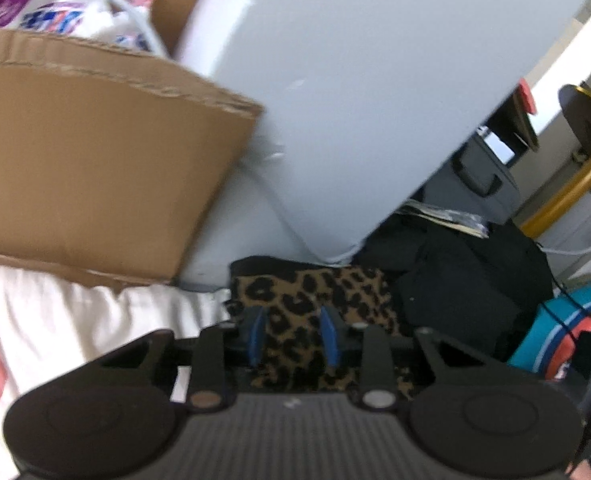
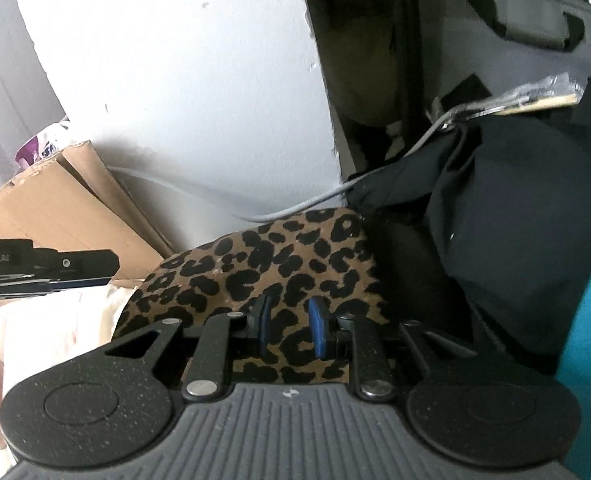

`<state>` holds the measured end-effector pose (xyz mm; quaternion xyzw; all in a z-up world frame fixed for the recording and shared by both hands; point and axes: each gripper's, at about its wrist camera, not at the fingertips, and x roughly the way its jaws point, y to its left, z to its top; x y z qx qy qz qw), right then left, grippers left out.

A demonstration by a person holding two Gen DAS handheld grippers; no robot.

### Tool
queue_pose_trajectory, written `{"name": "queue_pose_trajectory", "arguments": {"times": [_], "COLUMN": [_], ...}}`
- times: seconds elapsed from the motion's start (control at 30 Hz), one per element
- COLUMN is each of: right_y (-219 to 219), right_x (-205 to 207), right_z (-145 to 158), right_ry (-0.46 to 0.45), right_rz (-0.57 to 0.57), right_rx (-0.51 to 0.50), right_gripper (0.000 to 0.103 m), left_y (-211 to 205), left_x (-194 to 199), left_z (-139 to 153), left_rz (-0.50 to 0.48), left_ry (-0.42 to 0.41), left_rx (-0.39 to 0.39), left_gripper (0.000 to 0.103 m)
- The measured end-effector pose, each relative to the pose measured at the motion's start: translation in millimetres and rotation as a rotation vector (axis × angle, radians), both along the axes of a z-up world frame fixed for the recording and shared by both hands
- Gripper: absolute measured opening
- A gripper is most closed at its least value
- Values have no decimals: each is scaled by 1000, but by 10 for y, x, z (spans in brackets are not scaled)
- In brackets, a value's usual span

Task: Fold clothes
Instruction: 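Lower the folded shorts onto the dark clothes pile with both tools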

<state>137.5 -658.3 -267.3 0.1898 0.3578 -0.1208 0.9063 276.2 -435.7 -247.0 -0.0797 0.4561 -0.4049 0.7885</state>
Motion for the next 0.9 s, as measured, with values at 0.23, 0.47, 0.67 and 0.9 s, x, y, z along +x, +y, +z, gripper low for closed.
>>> {"name": "queue_pose_trajectory", "arguments": {"times": [0.23,0.47,0.67,0.9], "right_y": [-21,-141,-51,163], "right_x": [78,-16,-213,-476], "right_z": [-180,-285,-281,-285], "right_ry": [18,62,60,51], "right_rz": [-17,-19,47,68], "right_rx": [22,51,39,42], "right_gripper": [22,22,22,36], "left_y": [-296,-323,-300,-286], "left_x": [-165,-275,-416,-709], "left_z": [-166,-315,-150,-214], "left_rz": [-95,-104,-164,-229], "left_ry": [6,-62,-95,-100], "left_rx": [57,190,171,176], "left_gripper": [28,15,15,23]}}
